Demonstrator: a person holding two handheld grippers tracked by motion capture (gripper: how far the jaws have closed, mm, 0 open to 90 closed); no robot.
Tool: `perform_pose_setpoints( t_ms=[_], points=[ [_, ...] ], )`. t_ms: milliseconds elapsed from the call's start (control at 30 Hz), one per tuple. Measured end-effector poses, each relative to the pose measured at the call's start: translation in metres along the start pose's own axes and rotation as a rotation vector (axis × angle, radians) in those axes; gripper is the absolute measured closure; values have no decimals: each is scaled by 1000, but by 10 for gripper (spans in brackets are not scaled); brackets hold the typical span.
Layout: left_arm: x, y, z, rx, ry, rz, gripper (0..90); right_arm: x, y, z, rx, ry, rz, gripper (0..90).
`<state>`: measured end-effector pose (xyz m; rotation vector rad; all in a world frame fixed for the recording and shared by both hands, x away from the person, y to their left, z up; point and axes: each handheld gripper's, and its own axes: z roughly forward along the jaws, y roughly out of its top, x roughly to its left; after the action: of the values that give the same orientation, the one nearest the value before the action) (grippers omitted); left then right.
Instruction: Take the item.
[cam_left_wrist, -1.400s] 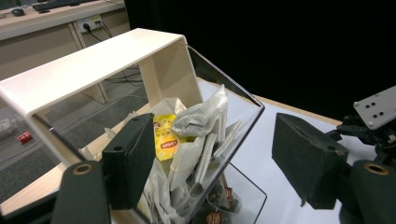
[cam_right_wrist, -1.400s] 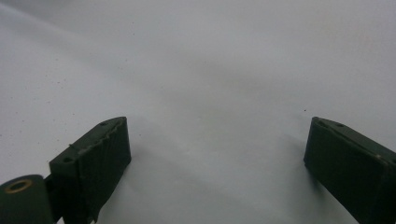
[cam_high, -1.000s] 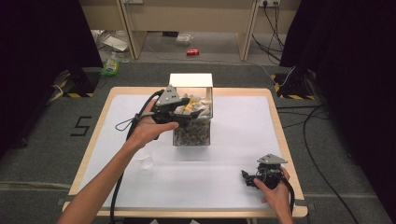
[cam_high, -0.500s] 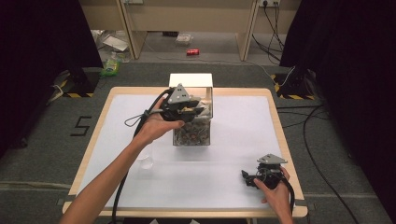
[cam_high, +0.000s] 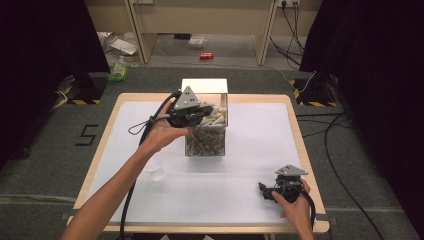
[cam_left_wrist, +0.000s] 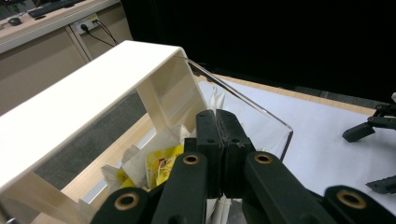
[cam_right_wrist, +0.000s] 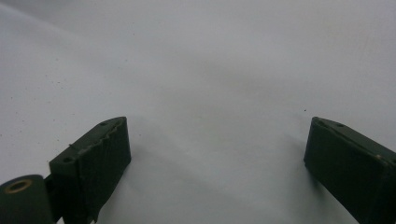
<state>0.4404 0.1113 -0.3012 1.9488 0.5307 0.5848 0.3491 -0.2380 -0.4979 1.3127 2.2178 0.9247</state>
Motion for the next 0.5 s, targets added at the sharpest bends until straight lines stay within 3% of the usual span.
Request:
perform_pose_setpoints(
  t_ms=[500],
  points=[
    [13,13,-37,-76,-19,-39,884,0,0,0,0,-1,0,76]
  ],
)
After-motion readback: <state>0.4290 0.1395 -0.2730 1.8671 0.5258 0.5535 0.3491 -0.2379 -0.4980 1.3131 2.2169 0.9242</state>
